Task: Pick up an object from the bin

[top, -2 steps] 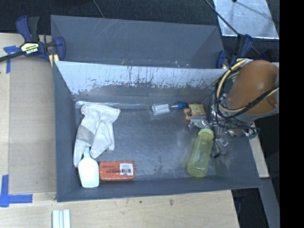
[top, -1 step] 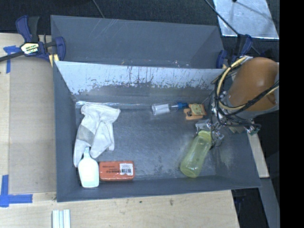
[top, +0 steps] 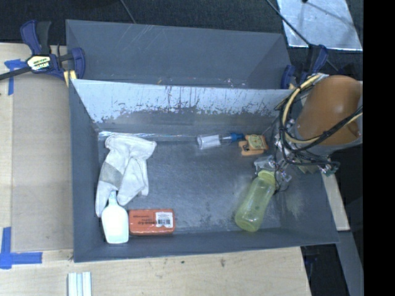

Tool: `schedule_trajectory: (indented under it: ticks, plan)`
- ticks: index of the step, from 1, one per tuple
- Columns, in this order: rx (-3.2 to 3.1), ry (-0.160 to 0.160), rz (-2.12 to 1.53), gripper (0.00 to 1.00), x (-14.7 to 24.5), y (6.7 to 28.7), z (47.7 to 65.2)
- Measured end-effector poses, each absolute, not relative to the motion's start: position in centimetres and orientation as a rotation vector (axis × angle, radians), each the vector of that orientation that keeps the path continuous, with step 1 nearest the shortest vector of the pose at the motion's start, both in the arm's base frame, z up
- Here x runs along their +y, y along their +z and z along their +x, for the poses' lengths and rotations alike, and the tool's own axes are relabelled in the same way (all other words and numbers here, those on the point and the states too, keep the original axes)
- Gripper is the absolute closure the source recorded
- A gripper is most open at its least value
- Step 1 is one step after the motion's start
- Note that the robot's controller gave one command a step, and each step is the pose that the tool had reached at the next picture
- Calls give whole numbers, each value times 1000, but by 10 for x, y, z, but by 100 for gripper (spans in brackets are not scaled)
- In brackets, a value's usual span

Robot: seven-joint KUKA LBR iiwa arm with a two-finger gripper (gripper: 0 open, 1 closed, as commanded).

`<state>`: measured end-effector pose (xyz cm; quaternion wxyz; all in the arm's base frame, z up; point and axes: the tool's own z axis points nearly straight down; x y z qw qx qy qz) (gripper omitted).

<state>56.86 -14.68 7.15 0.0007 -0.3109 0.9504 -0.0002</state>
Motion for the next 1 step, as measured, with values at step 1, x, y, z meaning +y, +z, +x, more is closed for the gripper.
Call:
schedule_trajectory:
  ticks: [1]
  plan:
    - [2922, -3, -1141, 100, -149, 216, 572]
